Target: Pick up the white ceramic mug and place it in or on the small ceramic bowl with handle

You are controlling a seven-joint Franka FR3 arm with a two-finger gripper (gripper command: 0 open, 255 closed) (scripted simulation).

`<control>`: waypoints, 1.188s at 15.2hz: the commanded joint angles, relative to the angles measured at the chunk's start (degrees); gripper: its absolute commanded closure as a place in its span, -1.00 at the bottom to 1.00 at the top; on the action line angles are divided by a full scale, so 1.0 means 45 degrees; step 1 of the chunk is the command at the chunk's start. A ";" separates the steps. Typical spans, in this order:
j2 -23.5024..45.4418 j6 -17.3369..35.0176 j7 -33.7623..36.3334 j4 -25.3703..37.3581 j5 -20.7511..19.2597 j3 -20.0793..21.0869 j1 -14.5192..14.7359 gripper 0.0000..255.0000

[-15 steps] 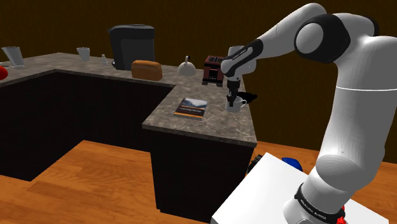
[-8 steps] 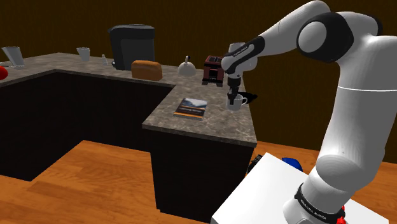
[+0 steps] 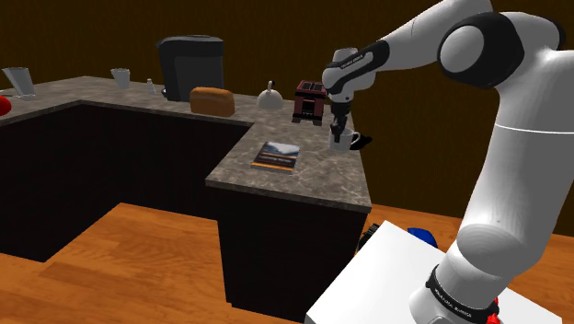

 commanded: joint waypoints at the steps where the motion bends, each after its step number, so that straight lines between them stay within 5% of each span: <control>1: -0.0117 -0.0324 0.0029 0.0205 -0.0027 0.0006 0.0030 1.00; 18: -0.0428 -0.2948 -0.0375 0.2553 -0.0054 -0.0131 -0.0119 1.00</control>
